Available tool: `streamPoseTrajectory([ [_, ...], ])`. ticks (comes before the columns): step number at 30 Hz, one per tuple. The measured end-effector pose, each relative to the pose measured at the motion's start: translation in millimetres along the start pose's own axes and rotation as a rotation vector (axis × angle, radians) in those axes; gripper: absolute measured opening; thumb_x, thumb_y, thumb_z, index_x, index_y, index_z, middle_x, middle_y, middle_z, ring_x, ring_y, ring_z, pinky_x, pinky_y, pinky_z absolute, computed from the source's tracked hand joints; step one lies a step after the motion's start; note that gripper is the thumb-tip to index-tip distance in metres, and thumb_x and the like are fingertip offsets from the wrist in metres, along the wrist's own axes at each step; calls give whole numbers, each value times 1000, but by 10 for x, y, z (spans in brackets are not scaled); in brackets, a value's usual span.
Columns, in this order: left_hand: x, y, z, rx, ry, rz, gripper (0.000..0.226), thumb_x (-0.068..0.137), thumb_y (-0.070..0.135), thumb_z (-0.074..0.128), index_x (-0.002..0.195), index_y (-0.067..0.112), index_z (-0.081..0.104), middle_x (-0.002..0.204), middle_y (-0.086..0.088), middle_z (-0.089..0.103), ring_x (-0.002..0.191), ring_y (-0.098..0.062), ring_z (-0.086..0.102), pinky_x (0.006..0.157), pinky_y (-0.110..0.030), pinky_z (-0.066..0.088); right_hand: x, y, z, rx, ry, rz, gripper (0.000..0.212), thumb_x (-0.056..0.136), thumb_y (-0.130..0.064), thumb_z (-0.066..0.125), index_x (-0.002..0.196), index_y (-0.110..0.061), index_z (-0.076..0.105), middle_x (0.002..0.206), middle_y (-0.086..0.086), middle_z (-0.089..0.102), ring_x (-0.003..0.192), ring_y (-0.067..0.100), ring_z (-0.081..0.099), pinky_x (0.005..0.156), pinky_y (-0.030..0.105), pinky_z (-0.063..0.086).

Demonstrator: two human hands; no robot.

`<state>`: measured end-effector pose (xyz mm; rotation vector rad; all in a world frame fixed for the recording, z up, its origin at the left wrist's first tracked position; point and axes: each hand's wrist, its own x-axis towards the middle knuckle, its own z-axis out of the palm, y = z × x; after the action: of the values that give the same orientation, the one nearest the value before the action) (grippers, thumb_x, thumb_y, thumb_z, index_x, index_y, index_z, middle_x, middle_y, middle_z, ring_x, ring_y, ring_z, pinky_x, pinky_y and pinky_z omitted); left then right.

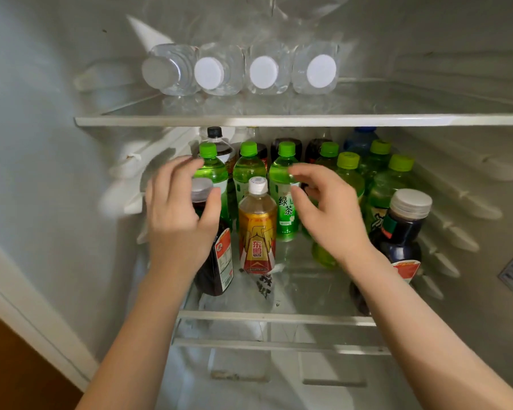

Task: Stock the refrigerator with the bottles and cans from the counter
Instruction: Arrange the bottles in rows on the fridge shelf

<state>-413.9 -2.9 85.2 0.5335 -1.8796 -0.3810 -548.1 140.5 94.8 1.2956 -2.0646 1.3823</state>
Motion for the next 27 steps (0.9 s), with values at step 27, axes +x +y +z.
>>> streamPoseTrajectory([
  [27,329,471,672,686,-885,215,64,69,20,81,124,11,49,129,-9,38,118,-34,39,87,-41,48,-1002,573,-438,-145,370,323,84,75,-23,76,144,-25,28,140,-4,48,125,18,49,96,26,36],
])
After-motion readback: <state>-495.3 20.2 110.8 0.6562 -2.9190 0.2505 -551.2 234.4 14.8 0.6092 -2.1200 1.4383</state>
